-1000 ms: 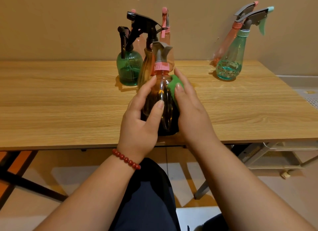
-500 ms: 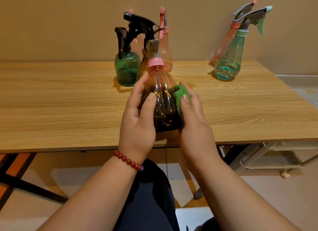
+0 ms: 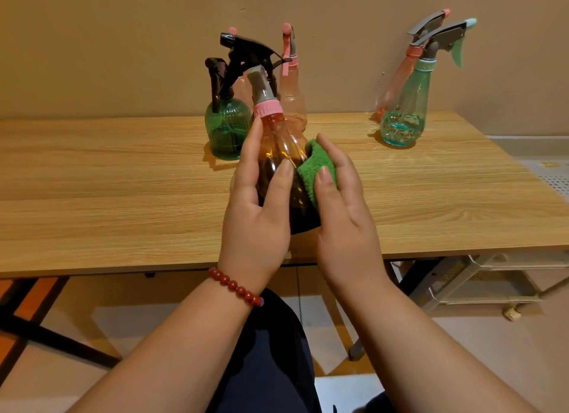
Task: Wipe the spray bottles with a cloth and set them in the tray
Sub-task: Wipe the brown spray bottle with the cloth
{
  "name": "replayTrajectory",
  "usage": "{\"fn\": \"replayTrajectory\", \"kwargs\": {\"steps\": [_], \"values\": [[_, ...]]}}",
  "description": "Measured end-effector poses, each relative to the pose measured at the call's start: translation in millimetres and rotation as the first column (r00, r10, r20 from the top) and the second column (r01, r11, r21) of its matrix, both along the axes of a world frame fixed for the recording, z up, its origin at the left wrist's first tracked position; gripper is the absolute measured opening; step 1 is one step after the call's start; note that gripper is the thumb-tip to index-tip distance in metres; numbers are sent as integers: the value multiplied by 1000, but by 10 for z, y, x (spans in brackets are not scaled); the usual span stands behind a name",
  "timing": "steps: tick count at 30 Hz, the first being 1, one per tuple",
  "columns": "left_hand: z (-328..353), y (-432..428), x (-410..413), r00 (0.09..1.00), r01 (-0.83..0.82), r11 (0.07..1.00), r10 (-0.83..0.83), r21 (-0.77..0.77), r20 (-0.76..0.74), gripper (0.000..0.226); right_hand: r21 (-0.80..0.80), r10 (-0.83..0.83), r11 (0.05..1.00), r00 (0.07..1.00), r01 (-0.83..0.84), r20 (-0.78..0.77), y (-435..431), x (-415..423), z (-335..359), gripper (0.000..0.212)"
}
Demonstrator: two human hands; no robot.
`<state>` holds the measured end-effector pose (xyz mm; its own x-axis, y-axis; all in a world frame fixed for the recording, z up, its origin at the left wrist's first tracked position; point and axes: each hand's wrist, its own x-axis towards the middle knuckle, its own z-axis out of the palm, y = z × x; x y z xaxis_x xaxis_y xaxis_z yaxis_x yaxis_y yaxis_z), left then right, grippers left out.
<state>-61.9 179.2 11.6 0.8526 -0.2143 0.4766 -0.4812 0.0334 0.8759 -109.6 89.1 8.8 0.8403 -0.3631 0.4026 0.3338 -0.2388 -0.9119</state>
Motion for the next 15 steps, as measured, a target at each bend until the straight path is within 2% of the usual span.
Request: {"fn": "replayTrajectory", "kwargs": {"steps": [5,8,11,15], "values": [[28,-1,-6,998,-63,997,63,-49,-2,39,-9,-44,999,998,44,36,108,-112,-135,40],[42,-17,-7,995,-96,993,96,-63,-5,38,-90,-76,993,996,80,44,200,-169,-210,43],[28,-9,5,993,-112,994,112,-20,31,41,21,-42,999,998,43,-40,144,-114,-130,38],[-7,10,4,993,-115,993,115,-28,0,42,150,38,989,990,-17,-136,-13,0,4,37]]}}
